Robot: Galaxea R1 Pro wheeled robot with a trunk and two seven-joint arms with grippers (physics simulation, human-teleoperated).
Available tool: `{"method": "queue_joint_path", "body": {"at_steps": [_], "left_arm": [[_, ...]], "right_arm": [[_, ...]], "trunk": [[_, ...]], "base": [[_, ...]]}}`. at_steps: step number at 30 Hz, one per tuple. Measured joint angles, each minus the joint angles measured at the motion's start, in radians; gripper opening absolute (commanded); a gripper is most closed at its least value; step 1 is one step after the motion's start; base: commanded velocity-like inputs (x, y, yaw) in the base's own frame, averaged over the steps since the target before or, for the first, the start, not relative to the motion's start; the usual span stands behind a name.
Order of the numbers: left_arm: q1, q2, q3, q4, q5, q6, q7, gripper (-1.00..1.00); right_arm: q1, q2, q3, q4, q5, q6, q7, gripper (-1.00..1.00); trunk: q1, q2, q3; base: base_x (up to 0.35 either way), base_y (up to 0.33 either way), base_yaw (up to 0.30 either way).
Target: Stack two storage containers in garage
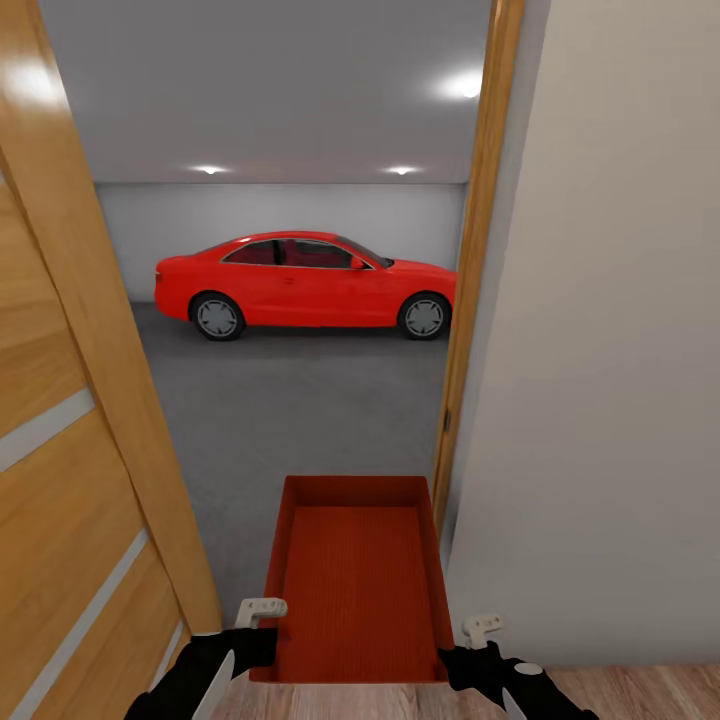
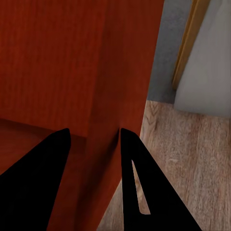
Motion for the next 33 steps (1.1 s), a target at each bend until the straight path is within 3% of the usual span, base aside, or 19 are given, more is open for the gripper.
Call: {"method": "queue_joint_path", "body": {"at_steps": [12, 33], "left_arm": [[0.0, -0.001, 0.001, 0.0, -0.001, 0.0, 0.0, -1.0], [0.0, 0.0, 0.0, 0.0, 0.0, 0.0, 0.0, -1.0]], "right_arm": [[0.0, -0.001, 0.001, 0.0, -0.001, 0.0, 0.0, -1.0], [0.0, 0.0, 0.0, 0.0, 0.0, 0.0, 0.0, -1.0]], "trunk": [[0.0, 0.0, 0.0], [-0.001, 0.0, 0.0]], "base": [[0.024, 0.008, 0.0], [0.282, 0.087, 0.0]]}}
